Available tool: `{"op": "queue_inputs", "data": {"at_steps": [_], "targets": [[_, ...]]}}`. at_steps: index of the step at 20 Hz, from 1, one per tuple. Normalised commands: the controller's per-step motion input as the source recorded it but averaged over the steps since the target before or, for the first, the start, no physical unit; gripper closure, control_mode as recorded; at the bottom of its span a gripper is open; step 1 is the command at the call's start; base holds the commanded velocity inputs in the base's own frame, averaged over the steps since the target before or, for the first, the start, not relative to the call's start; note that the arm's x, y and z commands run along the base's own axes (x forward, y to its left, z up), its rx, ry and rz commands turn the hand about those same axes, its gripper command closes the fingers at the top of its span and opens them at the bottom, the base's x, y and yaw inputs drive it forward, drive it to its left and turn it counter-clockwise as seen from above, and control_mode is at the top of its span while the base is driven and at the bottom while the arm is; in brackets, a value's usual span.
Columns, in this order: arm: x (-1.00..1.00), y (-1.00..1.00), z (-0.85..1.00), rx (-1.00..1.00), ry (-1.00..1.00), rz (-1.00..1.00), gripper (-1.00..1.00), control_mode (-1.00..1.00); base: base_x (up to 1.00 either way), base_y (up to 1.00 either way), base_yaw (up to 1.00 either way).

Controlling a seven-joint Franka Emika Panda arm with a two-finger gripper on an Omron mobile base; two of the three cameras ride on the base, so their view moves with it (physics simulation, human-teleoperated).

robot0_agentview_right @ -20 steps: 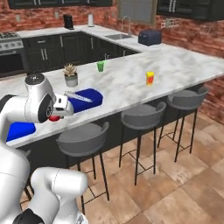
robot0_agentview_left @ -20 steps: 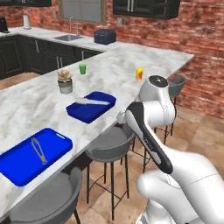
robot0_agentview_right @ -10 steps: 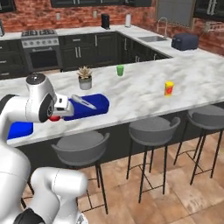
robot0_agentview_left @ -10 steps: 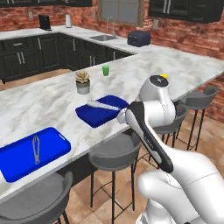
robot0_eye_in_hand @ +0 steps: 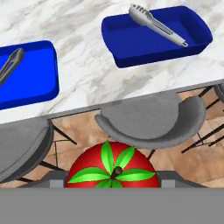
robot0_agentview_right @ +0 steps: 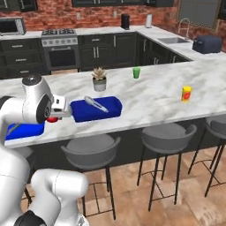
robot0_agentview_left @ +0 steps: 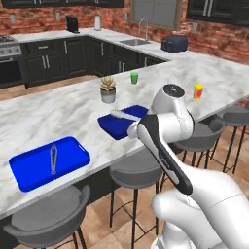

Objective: Gather the lemon wedge and tomato from the fridge and place them on a tray on the dining counter. Then gather the fishs from the fridge and place them on the other tray.

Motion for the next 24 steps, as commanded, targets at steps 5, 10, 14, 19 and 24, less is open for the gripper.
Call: {"op": "queue_inputs", "data": {"at_steps": [5,10,14,19,24], "targets": [[0.00,0.00,0.00,0.00,0.00,0.00,1.00,1.00,0.44,0.13,0.16],[0.00,0.00,0.00,0.00,0.00,0.00,1.00,1.00,0.53,0.23,0.29],[0.00,0.00,0.00,0.00,0.00,0.00,1.00,1.00,0.53,0.01,0.37],[0.00,0.00,0.00,0.00,0.00,0.00,1.00,1.00,0.63,0.00,0.27],[0.00,0.00,0.00,0.00,0.00,0.00,1.00,1.00,0.42,0.00,0.18]]}}
